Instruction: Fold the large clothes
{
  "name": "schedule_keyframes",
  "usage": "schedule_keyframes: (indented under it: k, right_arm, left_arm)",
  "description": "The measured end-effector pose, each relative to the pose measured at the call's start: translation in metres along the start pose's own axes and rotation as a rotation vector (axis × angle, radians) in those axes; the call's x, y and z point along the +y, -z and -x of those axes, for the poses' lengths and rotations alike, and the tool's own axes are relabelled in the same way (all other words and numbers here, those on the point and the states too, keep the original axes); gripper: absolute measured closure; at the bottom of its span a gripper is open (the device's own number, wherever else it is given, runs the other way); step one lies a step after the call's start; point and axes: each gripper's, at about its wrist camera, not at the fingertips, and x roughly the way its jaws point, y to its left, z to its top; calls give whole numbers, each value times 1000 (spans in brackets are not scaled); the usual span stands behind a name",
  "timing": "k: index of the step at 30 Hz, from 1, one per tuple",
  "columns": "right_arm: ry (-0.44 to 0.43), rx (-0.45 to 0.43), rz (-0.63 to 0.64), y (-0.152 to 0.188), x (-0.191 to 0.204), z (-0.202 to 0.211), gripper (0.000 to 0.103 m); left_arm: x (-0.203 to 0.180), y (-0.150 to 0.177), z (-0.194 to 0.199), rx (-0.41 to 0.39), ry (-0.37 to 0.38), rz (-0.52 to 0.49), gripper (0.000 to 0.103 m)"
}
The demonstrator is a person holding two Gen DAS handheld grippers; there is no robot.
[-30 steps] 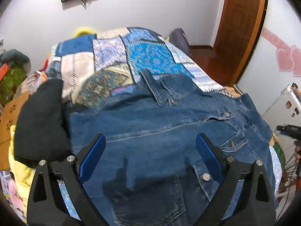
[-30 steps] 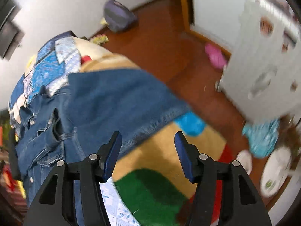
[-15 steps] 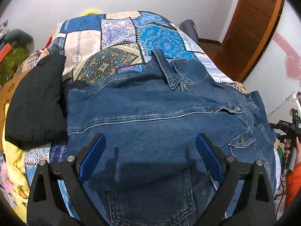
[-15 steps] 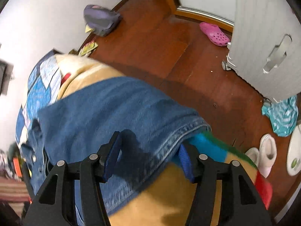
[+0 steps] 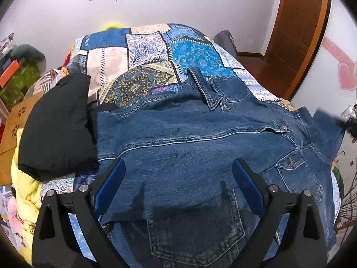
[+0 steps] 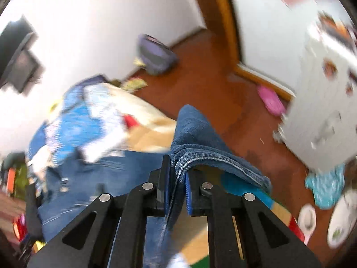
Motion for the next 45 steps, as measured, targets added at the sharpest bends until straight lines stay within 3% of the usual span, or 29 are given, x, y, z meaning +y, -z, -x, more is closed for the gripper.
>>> schedule_keyframes:
  k: [3, 7, 14, 21, 26, 30, 32, 34, 37, 40, 45]
  right_arm:
    - [-79, -38, 111, -2, 48, 20, 94]
    - [-182, -26, 245, 12, 110, 25, 94]
    - [-246, 135, 425, 80, 174, -18, 94]
    - [-202, 373, 538, 138, 187, -65, 92]
    - [-192, 469, 560, 149, 181, -61, 92]
    - [-206, 404, 599, 142, 177, -31, 87]
    - [-207, 362, 583, 133, 173, -19, 78]
    - [-206, 306, 544, 121, 164, -7, 60]
    - [-177, 220, 447, 100, 146, 1, 42]
    - [-130, 195, 340, 83, 124, -5, 40]
    - [-130, 263, 97, 68, 81, -44, 40]
  left_arm:
    - [3, 3, 6, -15, 0, -5, 6]
    - [8, 8, 15, -29, 0, -2, 6]
    - [21, 19, 28, -42, -17, -3, 6]
    - [32, 31, 28, -22, -18, 16, 6]
    - [29, 37, 22, 0, -15, 16, 6]
    - [24, 36, 19, 5, -11, 9, 6]
    - [21, 35, 17, 4, -9, 4, 6]
    - [18, 33, 16, 3, -9, 1, 6]
    - [14, 31, 16, 0, -7, -4, 6]
    - [11, 30, 16, -2, -8, -9, 6]
    - [8, 28, 15, -3, -4, 0, 6]
